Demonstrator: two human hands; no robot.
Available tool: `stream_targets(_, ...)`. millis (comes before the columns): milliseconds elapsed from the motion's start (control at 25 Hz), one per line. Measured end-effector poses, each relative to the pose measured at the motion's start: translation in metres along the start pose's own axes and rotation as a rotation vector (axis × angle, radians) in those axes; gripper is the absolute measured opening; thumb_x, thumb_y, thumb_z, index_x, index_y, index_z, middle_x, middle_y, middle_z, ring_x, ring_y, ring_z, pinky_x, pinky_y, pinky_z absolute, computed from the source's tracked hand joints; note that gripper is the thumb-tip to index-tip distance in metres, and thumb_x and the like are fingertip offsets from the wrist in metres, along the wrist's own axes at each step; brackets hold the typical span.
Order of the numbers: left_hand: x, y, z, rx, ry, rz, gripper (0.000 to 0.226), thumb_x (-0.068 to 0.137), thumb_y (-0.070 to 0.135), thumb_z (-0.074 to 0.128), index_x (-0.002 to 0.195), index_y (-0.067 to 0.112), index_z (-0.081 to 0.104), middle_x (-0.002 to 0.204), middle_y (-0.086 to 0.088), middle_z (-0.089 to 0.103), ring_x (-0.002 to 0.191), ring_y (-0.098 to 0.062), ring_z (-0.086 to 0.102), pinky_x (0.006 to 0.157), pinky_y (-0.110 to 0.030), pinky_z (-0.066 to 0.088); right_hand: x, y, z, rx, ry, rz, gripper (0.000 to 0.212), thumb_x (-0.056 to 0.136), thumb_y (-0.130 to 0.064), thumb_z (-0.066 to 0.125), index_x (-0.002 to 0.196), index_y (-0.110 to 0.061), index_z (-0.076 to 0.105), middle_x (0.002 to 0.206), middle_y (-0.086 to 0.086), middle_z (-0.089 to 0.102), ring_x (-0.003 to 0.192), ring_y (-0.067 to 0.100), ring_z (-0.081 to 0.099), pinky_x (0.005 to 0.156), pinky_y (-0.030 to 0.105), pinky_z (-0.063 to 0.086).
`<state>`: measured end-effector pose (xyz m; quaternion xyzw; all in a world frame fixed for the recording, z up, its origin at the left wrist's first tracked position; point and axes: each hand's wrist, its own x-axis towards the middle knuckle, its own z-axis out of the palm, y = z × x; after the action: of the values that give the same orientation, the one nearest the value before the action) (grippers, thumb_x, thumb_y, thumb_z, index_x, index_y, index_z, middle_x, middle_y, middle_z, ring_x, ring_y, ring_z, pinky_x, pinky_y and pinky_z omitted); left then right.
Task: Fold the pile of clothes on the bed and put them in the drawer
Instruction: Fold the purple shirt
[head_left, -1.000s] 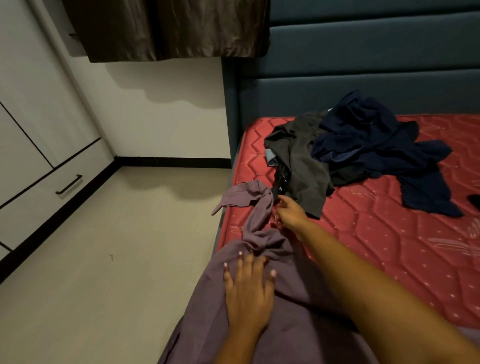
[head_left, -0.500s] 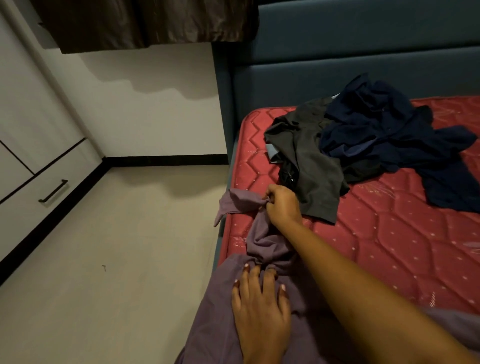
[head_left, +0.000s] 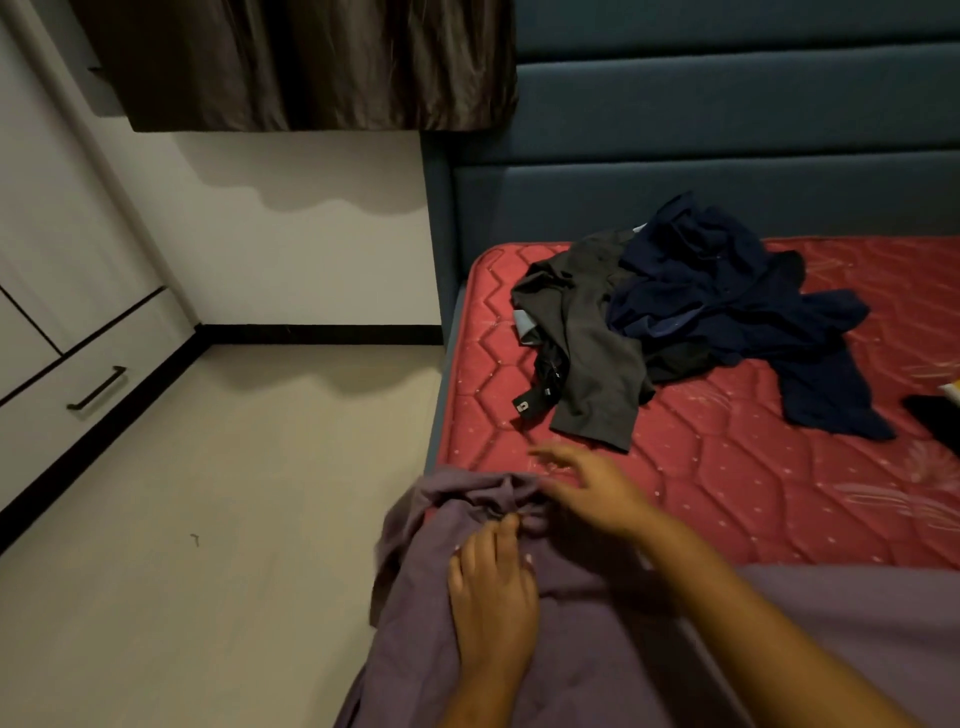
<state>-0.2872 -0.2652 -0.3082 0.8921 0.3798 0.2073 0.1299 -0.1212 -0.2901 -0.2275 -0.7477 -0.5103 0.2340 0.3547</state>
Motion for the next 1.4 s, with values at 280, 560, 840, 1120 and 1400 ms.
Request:
stream_targets(280,0.018,0.088,-0.006,0.122,-0.356,0.390,0.056,0.083,0.015,0.045,0.137,0.029,0.044,0.150,0.001,0.032,0.140,-0.024,0.027,0.107,-0.054,0.035,-0.139,0.093,-0.110,-0.484,-0.114,0.345,0.071,0.071,-0.073,0.061,0.126,-0.028,0.061,0.126,-0.006,0.062,0.110,0.009,0.058,0.096,0.021,0.041)
stream_targets(560,0.057,0.110,-0.010,0.438,-0.664,0.337,0.050,0.082,0.040,0.063,0.124,0.014,0.053,0.134,-0.005,0.042,0.129,-0.025,0.037,0.098,-0.042,0.045,-0.234,0.146,-0.187,-0.881,-0.093,0.556,0.056,0.084,-0.056,0.057,0.135,-0.038,0.045,0.140,-0.009,0.050,0.128,0.014,0.046,0.104,0.039,0.026)
stream_targets(840,0.022,0.099,-0.054,0.333,-0.392,0.280,0.025,0.084,0.026,0.063,0.103,0.010,0.060,0.110,-0.011,0.059,0.108,-0.029,0.054,0.086,-0.039,0.043,-0.284,0.145,-0.185,-1.004,0.063,0.447,0.036,0.084,-0.033,0.056,0.120,-0.034,0.057,0.118,-0.005,0.051,0.118,0.019,0.050,0.087,0.037,0.029)
stream_targets(1120,-0.058,0.099,-0.075,0.312,-0.366,0.218,0.025,0.086,0.008,0.052,0.109,0.005,0.060,0.111,-0.016,0.057,0.111,-0.034,0.048,0.088,-0.045,0.044,-0.350,0.128,-0.178,-1.122,-0.040,0.377,0.038,0.079,-0.029,0.057,0.117,-0.027,0.058,0.119,-0.004,0.059,0.115,0.021,0.052,0.093,0.040,0.025)
stream_targets(1400,-0.140,0.097,-0.077,0.421,-0.395,0.118,0.020,0.090,0.010,0.053,0.109,0.013,0.058,0.114,-0.009,0.052,0.111,-0.031,0.049,0.074,-0.040,0.051,-0.414,0.130,-0.174,-1.124,-0.011,0.312,0.046,0.080,-0.024,0.064,0.125,-0.031,0.057,0.119,0.002,0.064,0.104,0.020,0.063,0.082,0.035,0.024)
